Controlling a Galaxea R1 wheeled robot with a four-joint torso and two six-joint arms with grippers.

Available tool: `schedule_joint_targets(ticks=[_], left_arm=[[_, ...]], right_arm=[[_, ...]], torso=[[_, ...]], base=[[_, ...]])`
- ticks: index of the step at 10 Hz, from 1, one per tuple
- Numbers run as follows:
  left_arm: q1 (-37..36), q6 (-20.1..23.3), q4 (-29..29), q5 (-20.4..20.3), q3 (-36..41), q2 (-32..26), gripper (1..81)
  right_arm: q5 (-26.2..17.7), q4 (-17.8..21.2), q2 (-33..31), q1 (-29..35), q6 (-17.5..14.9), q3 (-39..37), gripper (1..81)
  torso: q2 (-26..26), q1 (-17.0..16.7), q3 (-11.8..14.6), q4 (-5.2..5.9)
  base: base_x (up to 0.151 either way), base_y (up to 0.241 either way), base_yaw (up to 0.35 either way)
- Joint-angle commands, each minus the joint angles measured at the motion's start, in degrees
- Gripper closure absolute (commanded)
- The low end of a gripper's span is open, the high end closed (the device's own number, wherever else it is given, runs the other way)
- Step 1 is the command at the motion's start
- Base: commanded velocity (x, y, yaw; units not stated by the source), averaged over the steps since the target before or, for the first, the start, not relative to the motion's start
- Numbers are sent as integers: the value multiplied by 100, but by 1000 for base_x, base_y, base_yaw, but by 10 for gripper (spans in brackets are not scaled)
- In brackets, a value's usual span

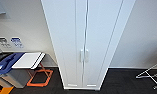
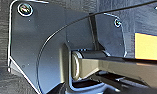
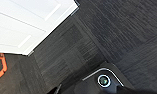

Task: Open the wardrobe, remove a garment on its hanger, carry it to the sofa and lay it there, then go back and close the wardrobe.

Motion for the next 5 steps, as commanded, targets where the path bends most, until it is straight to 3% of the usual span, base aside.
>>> schedule_joint_targets(ticks=[1,3,5], left_arm=[[7,211,166,241,-383,237,10],[43,220,167,380,-797,536,10],[60,273,175,924,-797,677,10]], right_arm=[[-133,-1902,908,-1320,-408,-744,10],[-739,-2186,1101,-1690,-902,-726,10],[-846,-2177,1163,-1911,-1025,-700,10]], torso=[[0,0,0,0],[-2,-5,2,0],[-6,-11,4,0]], base=[[0,0,0],[0,0,0],[0,0,0]])
